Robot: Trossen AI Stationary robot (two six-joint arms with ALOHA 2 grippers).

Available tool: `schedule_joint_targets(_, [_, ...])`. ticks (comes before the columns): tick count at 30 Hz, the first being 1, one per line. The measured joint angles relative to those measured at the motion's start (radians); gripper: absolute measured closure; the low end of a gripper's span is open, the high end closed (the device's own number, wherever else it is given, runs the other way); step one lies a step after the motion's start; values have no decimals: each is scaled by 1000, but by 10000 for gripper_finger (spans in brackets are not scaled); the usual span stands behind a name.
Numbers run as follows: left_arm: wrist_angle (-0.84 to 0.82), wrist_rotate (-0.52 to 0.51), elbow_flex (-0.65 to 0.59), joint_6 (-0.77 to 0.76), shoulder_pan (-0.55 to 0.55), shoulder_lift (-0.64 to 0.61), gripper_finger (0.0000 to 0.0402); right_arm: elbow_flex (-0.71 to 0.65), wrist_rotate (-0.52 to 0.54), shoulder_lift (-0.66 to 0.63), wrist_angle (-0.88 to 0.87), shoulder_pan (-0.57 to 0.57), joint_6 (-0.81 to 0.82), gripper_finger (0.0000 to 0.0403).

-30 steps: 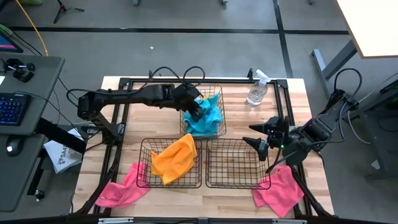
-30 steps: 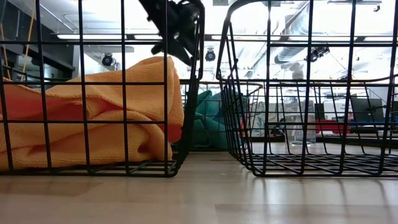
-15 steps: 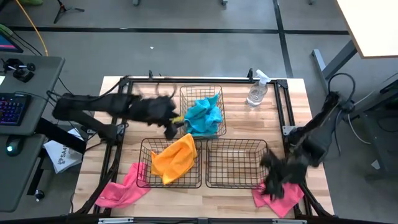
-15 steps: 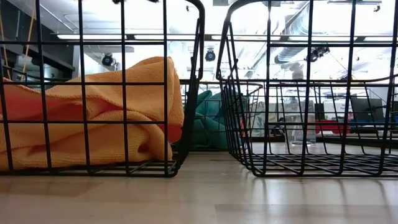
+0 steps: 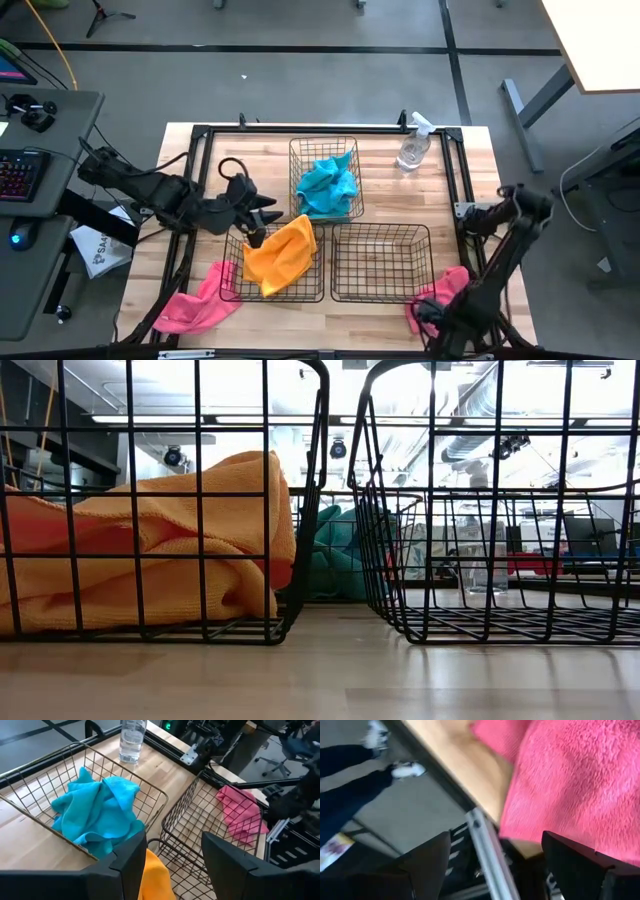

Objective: Sort microfiber towel by color & place in baskets
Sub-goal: Put the pink towel into the bottom right basket

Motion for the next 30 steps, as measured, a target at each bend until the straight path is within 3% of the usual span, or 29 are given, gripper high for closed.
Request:
schedule_joint_targets(11, [29,-8,0,35,2,1,222,0,88,159,-22,5,-1,94])
schedule_joint_targets(16, [28,-6,0,35,2,1,222,0,174,148,-26,19,-4,94])
schedule_joint_targets(30, [27,-6,0,62,2,1,222,-22,190,161,6,69,57,94])
